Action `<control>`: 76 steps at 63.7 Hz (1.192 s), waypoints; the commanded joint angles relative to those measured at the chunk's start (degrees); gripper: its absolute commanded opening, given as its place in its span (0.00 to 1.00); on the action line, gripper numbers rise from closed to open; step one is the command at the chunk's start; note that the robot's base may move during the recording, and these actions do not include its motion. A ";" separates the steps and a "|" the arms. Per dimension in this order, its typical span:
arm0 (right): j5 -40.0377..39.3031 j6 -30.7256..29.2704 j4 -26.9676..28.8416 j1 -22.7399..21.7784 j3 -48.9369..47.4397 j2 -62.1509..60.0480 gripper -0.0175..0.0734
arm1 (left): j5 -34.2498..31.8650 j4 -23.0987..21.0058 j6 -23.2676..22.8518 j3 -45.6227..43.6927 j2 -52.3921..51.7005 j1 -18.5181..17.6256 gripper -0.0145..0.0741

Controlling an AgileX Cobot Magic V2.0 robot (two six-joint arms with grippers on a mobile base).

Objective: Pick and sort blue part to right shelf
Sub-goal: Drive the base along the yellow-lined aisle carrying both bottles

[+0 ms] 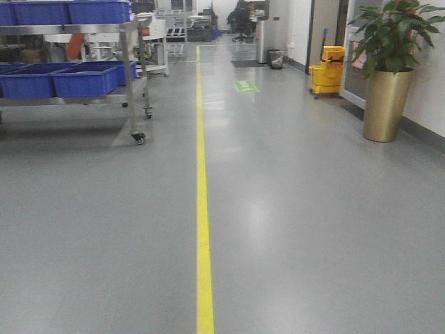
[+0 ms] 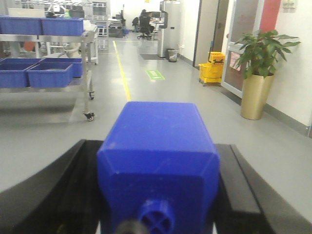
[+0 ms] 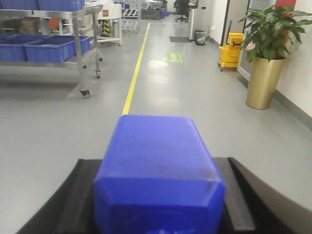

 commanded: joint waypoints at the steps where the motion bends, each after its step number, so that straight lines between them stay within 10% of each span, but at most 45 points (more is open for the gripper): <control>1: -5.13 -0.34 -0.48 -0.12 -1.78 0.43 0.63 | -5.13 -0.35 0.00 -1.61 0.58 -0.27 0.60; 76: -5.13 -0.34 -0.48 -0.12 -1.78 0.43 0.63 | -5.13 -0.35 0.00 -1.61 0.58 -0.27 0.60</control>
